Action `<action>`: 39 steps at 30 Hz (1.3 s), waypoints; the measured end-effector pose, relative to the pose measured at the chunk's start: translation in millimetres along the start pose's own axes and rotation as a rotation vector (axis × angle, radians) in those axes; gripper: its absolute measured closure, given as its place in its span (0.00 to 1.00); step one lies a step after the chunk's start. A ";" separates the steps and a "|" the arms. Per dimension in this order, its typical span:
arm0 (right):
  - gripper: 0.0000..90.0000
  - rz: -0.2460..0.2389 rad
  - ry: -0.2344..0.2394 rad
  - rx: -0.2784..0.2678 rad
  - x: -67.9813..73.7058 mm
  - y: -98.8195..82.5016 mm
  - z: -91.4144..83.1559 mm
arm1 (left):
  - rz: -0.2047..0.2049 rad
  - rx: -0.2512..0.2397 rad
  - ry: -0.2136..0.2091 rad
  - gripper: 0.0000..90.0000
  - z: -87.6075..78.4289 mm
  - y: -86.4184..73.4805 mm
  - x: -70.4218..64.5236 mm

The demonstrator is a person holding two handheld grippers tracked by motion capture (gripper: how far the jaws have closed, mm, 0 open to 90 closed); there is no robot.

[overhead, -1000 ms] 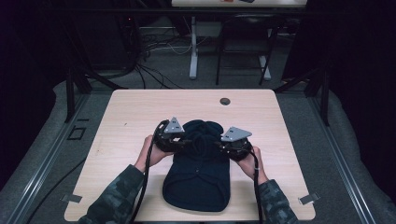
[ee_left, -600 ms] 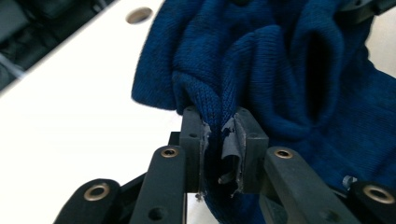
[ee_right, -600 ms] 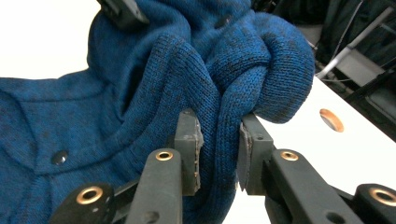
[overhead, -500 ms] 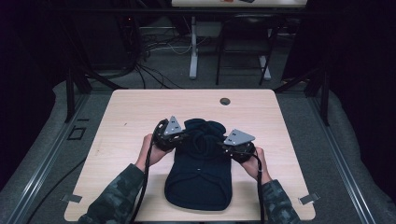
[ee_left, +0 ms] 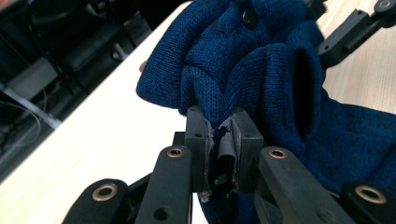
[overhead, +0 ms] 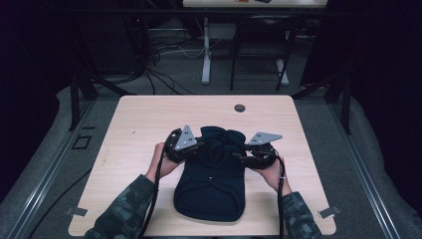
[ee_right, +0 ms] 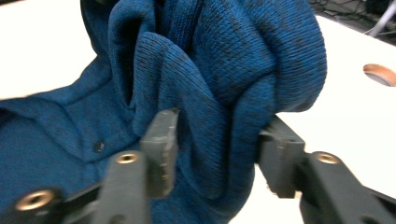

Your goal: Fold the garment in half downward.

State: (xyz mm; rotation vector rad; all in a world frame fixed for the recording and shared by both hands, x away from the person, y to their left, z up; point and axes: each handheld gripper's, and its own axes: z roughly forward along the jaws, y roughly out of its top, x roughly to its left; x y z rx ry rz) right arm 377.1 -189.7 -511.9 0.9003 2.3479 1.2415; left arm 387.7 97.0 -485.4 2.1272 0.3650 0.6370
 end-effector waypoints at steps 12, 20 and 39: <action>0.76 0.051 -0.029 0.025 2.0 -8.6 17.1 | 0.074 -0.017 -0.011 0.89 -1.6 -3.0 -5.6; 0.85 -0.056 -0.098 -0.010 16.5 -3.3 12.1 | -0.021 0.006 -0.047 0.83 -2.3 -12.7 2.8; 0.86 -0.250 -0.134 -0.074 34.0 -2.3 4.0 | -0.155 0.093 -0.077 0.54 3.4 -33.9 7.5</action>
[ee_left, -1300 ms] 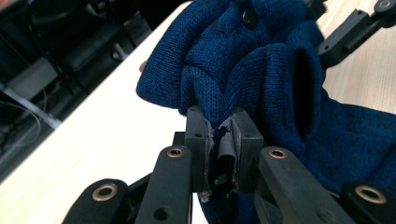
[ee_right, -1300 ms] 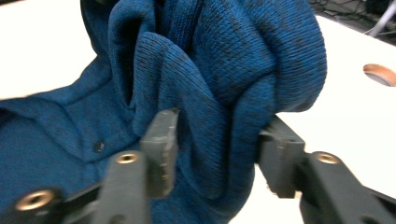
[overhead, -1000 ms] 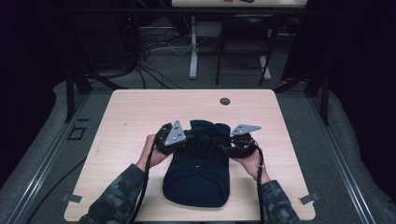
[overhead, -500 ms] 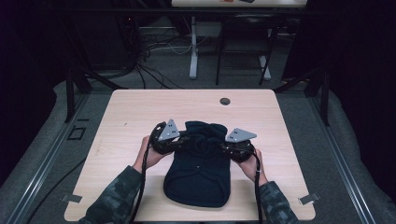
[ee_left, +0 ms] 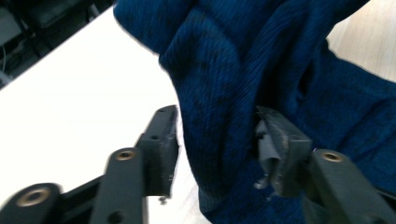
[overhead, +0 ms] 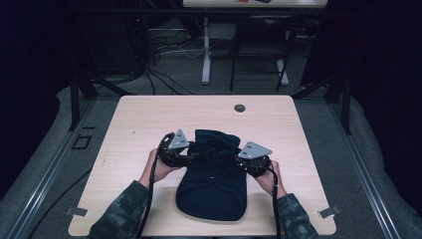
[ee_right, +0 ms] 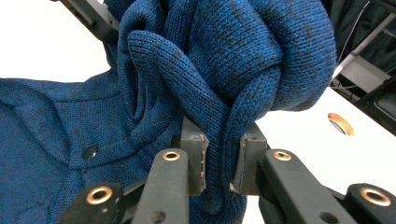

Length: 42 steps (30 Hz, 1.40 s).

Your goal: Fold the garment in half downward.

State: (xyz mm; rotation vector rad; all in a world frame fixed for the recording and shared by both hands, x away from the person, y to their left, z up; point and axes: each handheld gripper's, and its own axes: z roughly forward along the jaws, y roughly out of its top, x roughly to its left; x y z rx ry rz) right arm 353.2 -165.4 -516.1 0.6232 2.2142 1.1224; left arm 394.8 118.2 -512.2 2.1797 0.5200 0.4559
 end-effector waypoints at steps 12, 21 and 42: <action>0.86 -0.108 -0.055 -0.012 10.2 4.4 -5.0 | 0.044 -0.004 0.000 0.74 12.7 11.9 -8.7; 0.77 -0.063 -0.116 -0.036 -3.1 12.9 -17.1 | 0.098 -0.131 0.081 0.88 7.7 26.3 -11.6; 0.79 0.090 0.106 0.005 -8.7 -4.7 -11.9 | 0.117 -0.112 0.105 0.81 2.5 -4.6 -20.9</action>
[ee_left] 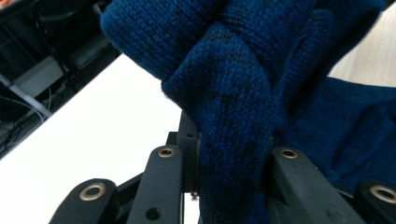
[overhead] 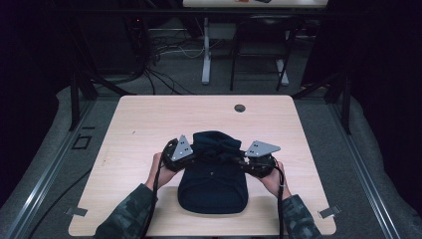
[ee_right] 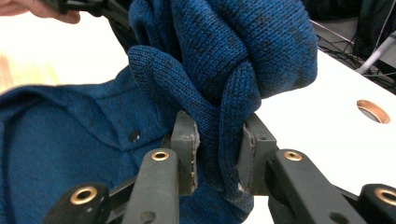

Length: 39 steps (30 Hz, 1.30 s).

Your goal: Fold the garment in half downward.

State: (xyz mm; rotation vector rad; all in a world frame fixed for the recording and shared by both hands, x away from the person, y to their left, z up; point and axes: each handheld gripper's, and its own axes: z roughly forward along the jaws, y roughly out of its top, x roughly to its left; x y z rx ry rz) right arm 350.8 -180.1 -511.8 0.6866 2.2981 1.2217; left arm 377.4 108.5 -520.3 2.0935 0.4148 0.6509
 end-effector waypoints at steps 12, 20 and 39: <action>0.81 -0.128 -0.038 0.001 20.3 -10.2 -1.2 | -0.067 0.066 -0.052 0.57 2.1 -6.4 -4.4; 0.78 -0.123 -0.003 0.017 24.7 -13.7 -1.8 | -0.037 0.054 -0.074 0.74 -4.2 -11.2 -12.8; 0.81 -0.177 0.028 0.074 48.1 -36.5 -4.6 | -0.014 0.080 -0.157 0.84 -18.6 -32.9 -33.9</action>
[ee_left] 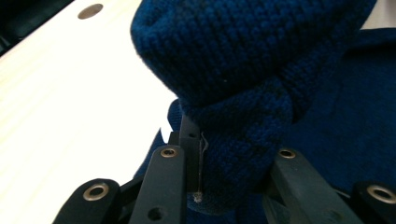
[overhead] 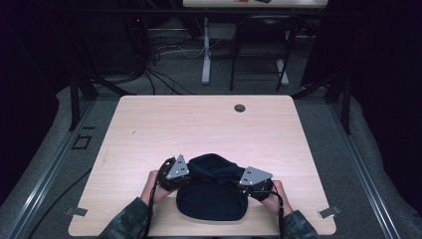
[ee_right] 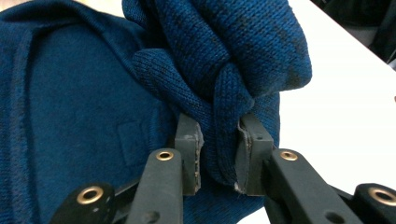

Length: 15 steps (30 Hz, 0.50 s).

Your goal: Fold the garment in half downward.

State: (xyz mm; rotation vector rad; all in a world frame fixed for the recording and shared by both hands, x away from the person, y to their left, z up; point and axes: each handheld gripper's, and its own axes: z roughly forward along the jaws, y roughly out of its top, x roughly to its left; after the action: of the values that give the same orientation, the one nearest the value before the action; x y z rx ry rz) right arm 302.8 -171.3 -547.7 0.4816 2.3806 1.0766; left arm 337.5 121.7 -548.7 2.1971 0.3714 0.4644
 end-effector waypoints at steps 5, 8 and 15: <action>0.80 -0.006 0.011 0.016 4.5 -1.4 -0.2 | -0.011 -0.002 -0.022 0.82 -2.8 -7.3 -4.6; 0.78 -0.013 0.019 0.035 6.0 -2.5 0.7 | -0.016 0.012 -0.038 0.78 -2.1 -10.4 -5.9; 0.77 -0.019 0.074 0.077 8.1 -7.1 3.7 | -0.043 0.062 -0.094 0.71 -2.1 -14.5 -6.7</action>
State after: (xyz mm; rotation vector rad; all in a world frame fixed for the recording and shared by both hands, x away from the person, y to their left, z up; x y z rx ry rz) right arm 297.4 -169.6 -557.5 0.4523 2.4939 1.0131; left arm 329.1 129.1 -560.3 2.2567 0.3864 0.3285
